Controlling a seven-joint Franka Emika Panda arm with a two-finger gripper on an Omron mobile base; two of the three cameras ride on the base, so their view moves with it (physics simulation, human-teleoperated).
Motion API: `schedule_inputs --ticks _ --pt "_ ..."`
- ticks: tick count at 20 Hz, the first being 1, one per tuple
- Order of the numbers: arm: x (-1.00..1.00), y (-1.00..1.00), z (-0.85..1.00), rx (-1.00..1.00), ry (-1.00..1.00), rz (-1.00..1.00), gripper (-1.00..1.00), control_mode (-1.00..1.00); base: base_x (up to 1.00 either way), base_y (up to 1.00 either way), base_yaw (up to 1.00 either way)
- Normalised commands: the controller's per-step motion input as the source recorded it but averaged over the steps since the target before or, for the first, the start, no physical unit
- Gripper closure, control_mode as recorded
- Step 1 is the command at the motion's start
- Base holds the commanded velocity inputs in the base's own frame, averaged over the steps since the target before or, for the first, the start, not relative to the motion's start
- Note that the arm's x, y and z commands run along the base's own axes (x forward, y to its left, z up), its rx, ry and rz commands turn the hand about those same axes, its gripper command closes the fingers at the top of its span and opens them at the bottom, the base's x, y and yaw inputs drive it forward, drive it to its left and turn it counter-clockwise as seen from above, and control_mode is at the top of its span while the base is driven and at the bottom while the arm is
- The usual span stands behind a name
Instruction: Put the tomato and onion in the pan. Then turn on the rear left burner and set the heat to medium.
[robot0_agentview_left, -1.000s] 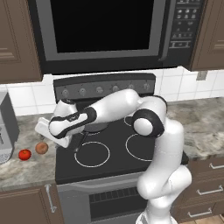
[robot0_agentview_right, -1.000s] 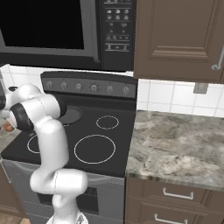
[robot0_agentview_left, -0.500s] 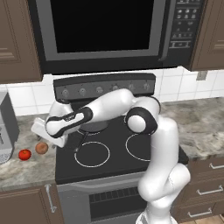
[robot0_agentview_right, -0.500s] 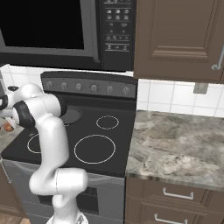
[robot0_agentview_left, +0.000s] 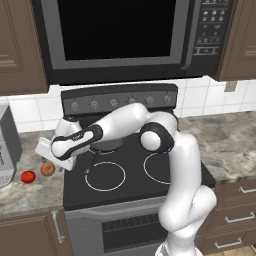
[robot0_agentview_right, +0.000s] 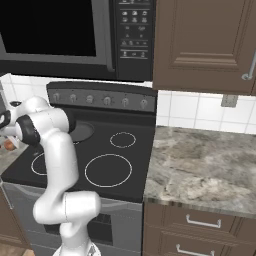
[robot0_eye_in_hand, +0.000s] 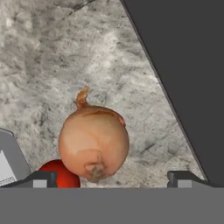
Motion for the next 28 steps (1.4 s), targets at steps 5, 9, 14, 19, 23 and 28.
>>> schedule_inputs --ticks 5,9,14,19,23,28 --pt "0.09 0.03 -0.14 0.01 0.00 0.00 -1.00 -1.00 0.00 0.00 0.00" --pt "0.02 0.10 -0.04 0.00 0.00 0.00 -1.00 -1.00 0.00 0.00 0.00" --pt "0.00 0.17 -0.02 0.00 0.00 0.00 -1.00 -1.00 0.00 0.00 0.00" --pt "0.00 0.04 -0.15 0.00 0.00 0.00 -1.00 -1.00 0.00 0.00 0.00" --pt "0.05 0.00 -0.21 0.00 0.00 0.00 -1.00 -1.00 0.00 0.00 0.00" --pt "0.07 0.00 -0.18 0.00 0.00 0.00 -1.00 -1.00 0.00 0.00 0.00"
